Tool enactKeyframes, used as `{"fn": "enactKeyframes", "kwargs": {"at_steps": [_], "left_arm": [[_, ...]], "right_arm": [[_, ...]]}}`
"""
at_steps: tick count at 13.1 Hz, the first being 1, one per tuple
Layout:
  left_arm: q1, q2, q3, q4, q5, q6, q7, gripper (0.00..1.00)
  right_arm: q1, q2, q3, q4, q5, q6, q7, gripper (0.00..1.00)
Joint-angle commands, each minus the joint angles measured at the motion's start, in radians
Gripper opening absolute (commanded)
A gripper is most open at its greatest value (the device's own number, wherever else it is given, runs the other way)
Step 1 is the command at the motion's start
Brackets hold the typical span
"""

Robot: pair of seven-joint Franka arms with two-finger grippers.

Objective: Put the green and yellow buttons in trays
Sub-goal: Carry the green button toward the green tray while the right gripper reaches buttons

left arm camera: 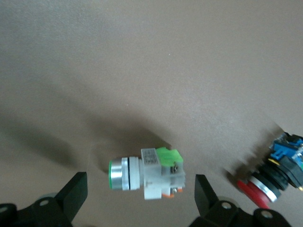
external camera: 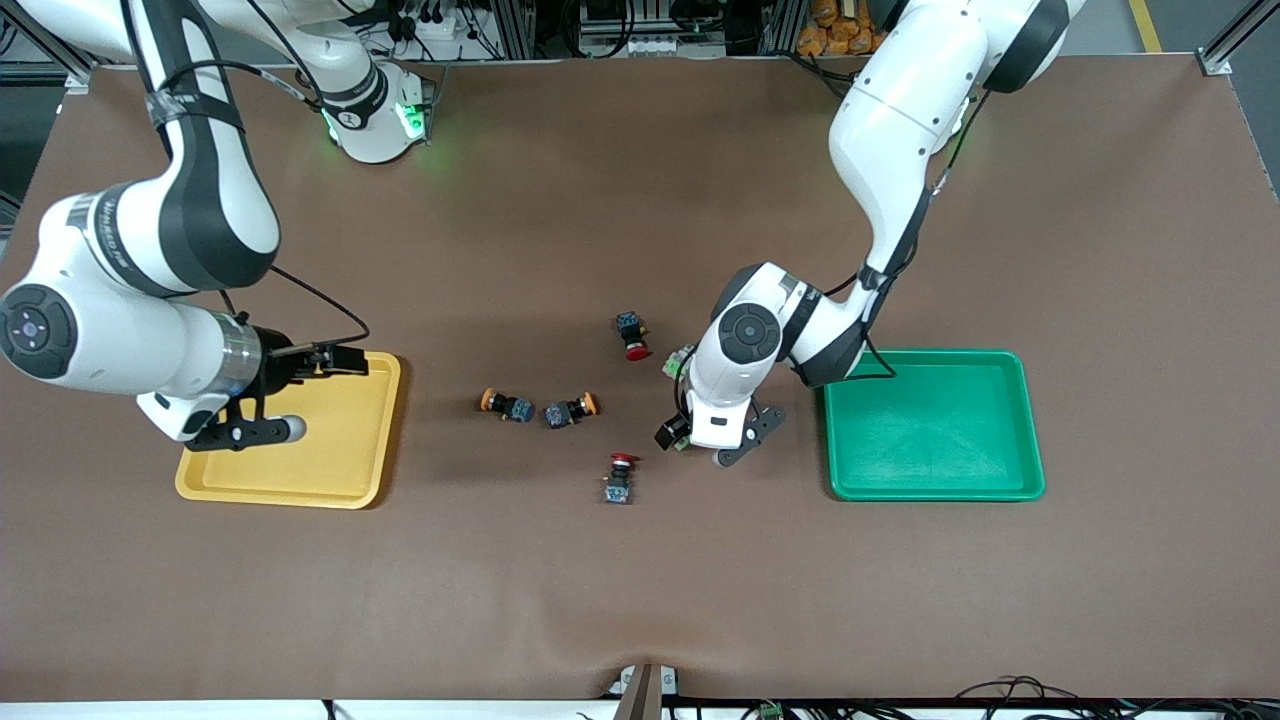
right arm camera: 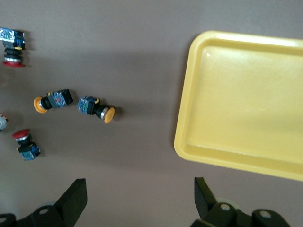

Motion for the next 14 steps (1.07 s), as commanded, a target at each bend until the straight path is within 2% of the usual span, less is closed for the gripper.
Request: {"fn": "enactKeyframes", "kwargs": {"at_steps": [1, 4, 5, 6, 7, 8, 9, 11, 14], "left_arm": [[-0.011, 0.026, 0.013, 0.029, 0.016, 0.034, -0.025, 1.0], [-0.012, 0.038, 0.013, 0.026, 0.017, 0.034, -0.025, 1.0], [-0.012, 0.039, 0.013, 0.025, 0.017, 0.034, -0.022, 0.95], [-0.011, 0.037, 0.013, 0.023, 0.017, 0.034, -0.018, 0.76], [-0.008, 0.029, 0.013, 0.02, 0.019, 0.031, -0.015, 0.43], [-0.006, 0.022, 0.015, 0.017, 0.023, 0.019, -0.015, 0.0], [0.003, 0.008, 0.016, 0.014, 0.038, -0.005, -0.013, 0.0], [0.041, -0.053, 0.015, 0.014, 0.112, -0.137, -0.001, 0.0], [0.118, -0.176, 0.012, -0.015, 0.123, -0.316, 0.112, 0.0]], "right_arm": [[0.02, 0.06, -0.008, 0.024, 0.025, 0.058, 0.009, 1.0], [-0.003, 0.082, -0.012, 0.017, 0.123, 0.071, 0.0, 1.0], [0.0, 0.123, -0.01, 0.023, 0.133, 0.083, 0.01, 1.0], [0.011, 0.14, -0.012, 0.023, 0.138, 0.115, 0.009, 1.0], [0.008, 0.157, -0.012, 0.023, 0.143, 0.147, 0.01, 1.0], [0.011, 0.178, -0.01, 0.02, 0.143, 0.145, 0.013, 1.0], [0.02, 0.195, -0.01, 0.017, 0.144, 0.148, 0.039, 1.0], [0.052, 0.206, -0.012, 0.018, 0.138, 0.157, 0.186, 1.0], [0.097, 0.234, -0.013, 0.015, 0.126, 0.186, 0.321, 1.0]]}}
